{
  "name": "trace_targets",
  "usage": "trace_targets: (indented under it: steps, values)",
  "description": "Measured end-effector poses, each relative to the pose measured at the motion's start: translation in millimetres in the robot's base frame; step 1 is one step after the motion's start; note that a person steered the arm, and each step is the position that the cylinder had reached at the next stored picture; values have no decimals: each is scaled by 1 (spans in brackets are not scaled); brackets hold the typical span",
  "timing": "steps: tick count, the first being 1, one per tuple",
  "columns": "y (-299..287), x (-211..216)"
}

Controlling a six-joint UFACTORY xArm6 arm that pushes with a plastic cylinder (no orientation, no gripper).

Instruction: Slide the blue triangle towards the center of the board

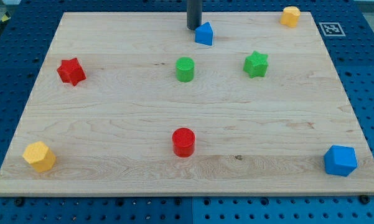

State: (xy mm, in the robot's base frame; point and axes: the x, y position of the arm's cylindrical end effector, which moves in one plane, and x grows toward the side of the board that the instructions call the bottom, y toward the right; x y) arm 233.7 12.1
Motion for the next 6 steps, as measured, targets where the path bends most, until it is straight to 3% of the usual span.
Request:
trace_targets:
  steps: [6]
  values:
    - [53, 15]
